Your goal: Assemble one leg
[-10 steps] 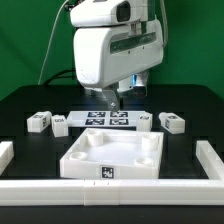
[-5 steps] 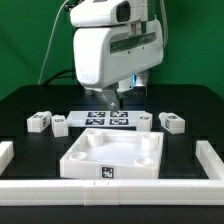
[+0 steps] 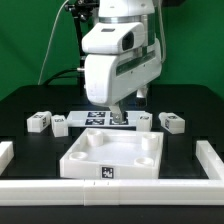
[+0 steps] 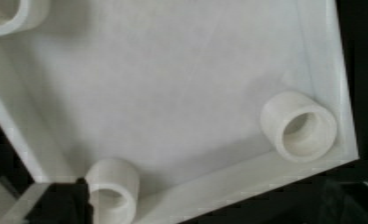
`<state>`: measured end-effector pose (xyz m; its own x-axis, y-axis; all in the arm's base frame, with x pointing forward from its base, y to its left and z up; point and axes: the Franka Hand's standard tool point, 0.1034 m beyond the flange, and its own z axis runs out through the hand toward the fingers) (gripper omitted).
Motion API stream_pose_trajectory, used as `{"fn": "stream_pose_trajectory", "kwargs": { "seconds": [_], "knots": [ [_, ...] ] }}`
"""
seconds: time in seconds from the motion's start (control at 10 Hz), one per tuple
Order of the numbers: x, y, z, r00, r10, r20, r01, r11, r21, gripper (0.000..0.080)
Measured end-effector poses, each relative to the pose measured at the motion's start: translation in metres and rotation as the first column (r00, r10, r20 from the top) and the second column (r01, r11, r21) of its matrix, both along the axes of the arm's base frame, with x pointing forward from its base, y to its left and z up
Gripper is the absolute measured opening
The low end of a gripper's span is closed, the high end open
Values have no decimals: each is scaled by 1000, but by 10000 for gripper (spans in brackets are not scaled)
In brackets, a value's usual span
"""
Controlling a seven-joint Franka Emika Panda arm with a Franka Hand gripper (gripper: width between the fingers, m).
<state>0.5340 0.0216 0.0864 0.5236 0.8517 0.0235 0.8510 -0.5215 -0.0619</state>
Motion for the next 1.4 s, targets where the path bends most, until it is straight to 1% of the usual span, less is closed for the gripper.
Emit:
{"fn": "stream_pose_trajectory", "kwargs": {
  "seconds": [0.1, 0.2, 0.5, 0.6, 0.7, 0.9, 1.0, 1.1, 1.4],
  "knots": [
    [-5, -1, -7, 1000, -4, -14, 4, 1000, 1, 650],
    [-6, 1, -11, 999, -37, -21, 37, 999, -1, 650],
    [-7, 0, -12, 999, -36, -23, 36, 999, -1, 650],
    [-9, -5, -19, 998, 53, -14, -53, 999, 7, 650],
    [-20, -10, -28, 993, 117, -4, -117, 993, 10, 650],
    [-43, -5, -40, 979, 202, 17, -202, 979, 12, 650],
    [-48, -1, -43, 973, 230, 19, -230, 973, 6, 650],
    [-52, -1, -45, 973, 231, -1, -231, 973, 9, 650],
    [-52, -2, -47, 973, 230, -3, -230, 973, 10, 650]
  ]
}}
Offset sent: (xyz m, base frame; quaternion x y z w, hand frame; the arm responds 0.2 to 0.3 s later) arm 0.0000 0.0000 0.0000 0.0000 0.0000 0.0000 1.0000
